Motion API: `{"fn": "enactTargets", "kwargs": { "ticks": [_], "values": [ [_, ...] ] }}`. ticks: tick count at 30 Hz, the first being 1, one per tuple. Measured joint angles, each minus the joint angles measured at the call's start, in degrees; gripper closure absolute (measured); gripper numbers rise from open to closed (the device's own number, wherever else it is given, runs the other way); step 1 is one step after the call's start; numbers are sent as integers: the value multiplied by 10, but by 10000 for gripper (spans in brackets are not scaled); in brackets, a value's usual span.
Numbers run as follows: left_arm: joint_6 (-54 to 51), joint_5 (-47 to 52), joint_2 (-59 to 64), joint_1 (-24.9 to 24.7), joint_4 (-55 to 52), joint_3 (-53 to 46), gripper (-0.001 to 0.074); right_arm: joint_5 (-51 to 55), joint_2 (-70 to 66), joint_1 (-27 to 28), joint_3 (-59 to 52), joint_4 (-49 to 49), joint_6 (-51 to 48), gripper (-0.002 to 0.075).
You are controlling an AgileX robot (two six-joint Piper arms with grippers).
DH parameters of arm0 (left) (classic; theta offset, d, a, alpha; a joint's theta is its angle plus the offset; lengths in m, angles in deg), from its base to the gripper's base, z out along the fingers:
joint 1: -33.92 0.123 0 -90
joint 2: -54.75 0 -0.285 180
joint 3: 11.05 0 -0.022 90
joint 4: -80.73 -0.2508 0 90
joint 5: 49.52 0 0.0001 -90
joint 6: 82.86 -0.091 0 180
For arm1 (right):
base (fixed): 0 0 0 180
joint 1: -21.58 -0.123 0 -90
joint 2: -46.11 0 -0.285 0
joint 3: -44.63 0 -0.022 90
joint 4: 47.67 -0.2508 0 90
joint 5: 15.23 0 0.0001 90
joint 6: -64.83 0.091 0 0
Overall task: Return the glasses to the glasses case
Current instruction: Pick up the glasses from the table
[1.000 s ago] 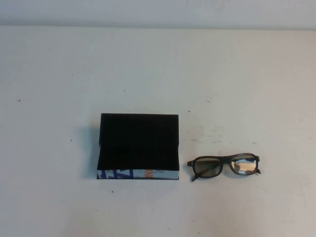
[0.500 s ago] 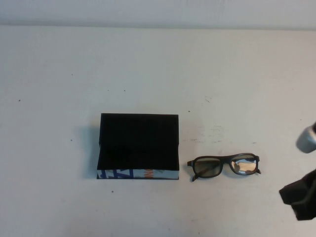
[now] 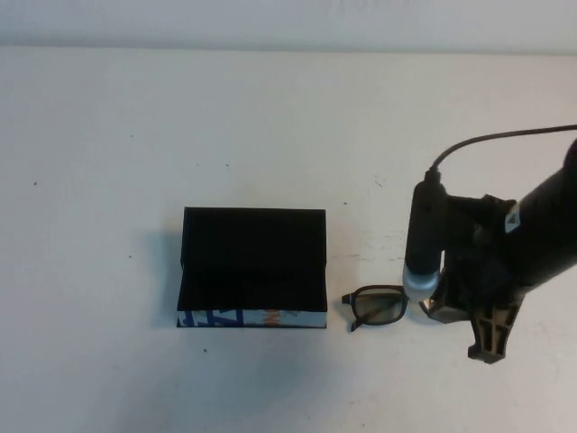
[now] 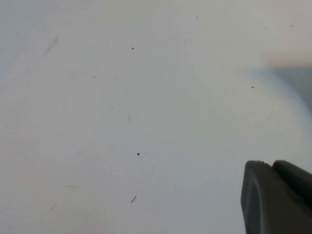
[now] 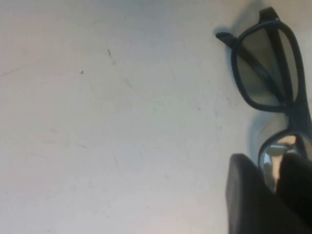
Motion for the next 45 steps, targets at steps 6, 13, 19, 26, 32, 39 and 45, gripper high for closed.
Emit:
{"fn": "enactTargets", "kwargs": {
  "ticks": [6, 13, 19, 26, 32, 39, 45],
  "values": [
    [0, 0, 0, 0, 0, 0, 739, -2, -76, 0, 55, 34, -82, 386],
    [0, 0, 0, 0, 0, 0, 739, 16, -169, 0, 136, 68, -111, 335],
    [0, 0, 0, 0, 0, 0, 739, 32, -224, 0, 173, 72, -122, 332],
    [0, 0, 0, 0, 0, 0, 739, 35, -255, 1, 176, 76, -133, 333],
    [0, 0, 0, 0, 0, 0, 739, 30, -268, 6, 181, 81, -133, 335],
    [0, 0, 0, 0, 0, 0, 739, 18, -284, 6, 181, 86, -133, 343],
    [0, 0, 0, 0, 0, 0, 739, 7, -290, 6, 181, 92, -133, 343]
  ]
}}
